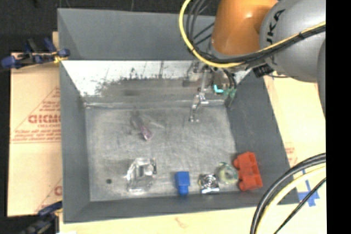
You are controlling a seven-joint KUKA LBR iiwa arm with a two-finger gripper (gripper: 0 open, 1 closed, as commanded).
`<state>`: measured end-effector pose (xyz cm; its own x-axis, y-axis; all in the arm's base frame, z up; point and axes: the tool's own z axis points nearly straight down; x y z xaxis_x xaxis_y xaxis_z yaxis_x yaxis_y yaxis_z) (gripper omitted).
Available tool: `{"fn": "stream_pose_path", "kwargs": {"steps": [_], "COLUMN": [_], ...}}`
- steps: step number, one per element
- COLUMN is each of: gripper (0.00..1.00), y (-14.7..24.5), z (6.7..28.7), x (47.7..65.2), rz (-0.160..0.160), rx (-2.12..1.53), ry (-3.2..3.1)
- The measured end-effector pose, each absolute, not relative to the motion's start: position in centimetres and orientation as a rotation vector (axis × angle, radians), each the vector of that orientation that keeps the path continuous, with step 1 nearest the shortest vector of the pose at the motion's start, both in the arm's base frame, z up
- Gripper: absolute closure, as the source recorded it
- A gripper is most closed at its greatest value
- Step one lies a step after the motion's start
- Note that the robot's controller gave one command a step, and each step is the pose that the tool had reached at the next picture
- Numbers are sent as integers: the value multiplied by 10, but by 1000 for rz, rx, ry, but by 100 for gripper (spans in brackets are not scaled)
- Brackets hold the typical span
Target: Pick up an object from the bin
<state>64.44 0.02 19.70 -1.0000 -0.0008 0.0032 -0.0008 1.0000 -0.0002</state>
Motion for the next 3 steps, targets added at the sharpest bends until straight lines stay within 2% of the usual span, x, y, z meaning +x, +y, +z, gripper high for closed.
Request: {"fn": "stream_pose_path", "kwargs": {"steps": [1,2,3], "gripper": [0,0,100], "y": [95,95,96], "z": [127,85,87], "x": [646,649,650], "rz": [-4,1,-1], "rx": [254,572,568], "ry": [-3130,-3090,-3093]}}
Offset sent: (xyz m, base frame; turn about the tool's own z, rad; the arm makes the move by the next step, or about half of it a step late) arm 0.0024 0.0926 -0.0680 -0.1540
